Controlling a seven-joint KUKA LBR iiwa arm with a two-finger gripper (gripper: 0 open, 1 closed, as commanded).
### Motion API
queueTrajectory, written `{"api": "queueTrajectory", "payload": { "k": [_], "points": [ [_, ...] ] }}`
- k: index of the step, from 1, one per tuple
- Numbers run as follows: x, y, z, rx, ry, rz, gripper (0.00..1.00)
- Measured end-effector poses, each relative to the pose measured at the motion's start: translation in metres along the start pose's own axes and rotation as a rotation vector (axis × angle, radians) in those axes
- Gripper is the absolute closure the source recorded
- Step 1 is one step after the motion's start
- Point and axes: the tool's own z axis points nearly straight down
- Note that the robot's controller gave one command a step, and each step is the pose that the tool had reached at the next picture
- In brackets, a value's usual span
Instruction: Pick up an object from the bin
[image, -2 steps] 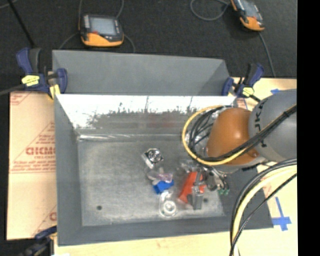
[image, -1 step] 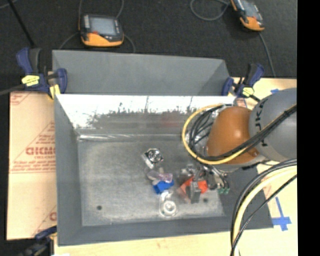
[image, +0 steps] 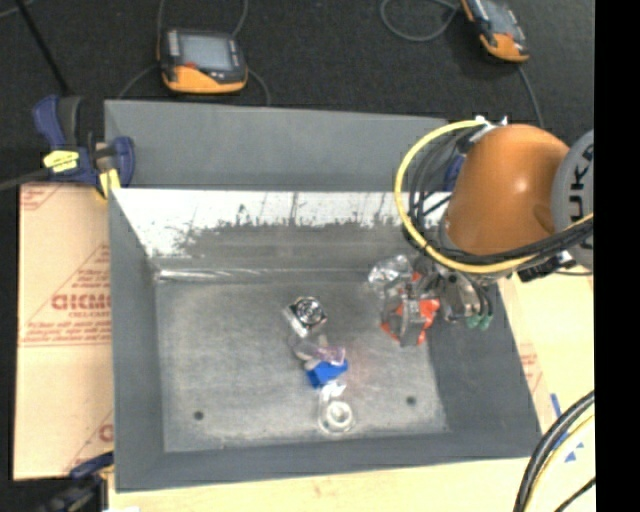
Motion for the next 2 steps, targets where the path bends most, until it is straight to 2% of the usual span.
{"api": "queueTrajectory", "payload": {
  "k": [1,2],
  "points": [
    [0.048,-0.038,0.057,-0.001,0.016,0.112,1.0],
    [0.044,-0.043,-0.038,0.002,0.001,0.091,1.0]
  ]
}}
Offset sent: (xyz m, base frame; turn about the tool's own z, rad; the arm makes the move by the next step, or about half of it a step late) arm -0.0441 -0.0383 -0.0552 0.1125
